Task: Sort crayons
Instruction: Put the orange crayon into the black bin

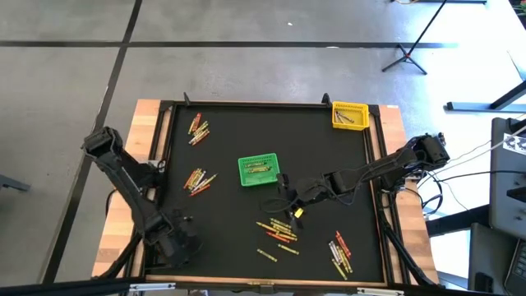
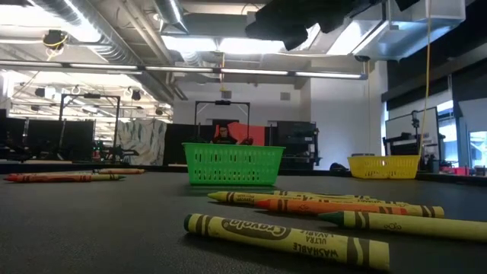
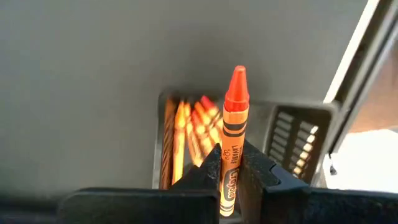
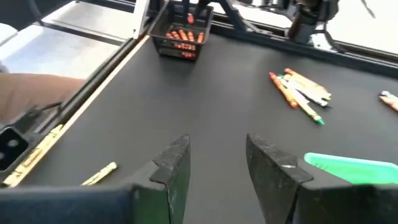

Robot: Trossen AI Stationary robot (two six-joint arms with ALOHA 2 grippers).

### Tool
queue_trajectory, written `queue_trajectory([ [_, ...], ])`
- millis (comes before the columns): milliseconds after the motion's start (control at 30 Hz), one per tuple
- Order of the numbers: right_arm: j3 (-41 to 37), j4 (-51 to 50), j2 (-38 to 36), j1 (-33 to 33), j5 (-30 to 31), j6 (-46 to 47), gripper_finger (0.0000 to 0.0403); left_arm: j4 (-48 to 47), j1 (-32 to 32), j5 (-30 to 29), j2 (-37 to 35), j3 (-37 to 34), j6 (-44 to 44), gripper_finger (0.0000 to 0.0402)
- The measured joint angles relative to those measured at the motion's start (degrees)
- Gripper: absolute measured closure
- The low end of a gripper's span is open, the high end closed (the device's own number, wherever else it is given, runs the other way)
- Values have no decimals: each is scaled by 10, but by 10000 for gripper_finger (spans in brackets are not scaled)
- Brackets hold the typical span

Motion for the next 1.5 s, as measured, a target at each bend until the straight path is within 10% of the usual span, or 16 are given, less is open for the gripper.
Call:
queue_trajectory([
  [533,0,2,0,0,45,-28,251,-10,-102,-41,2,-18,-103,392],
  [1500,0,1,0,0,45,-24,251,101,-103,-28,34,-85,-130,352],
])
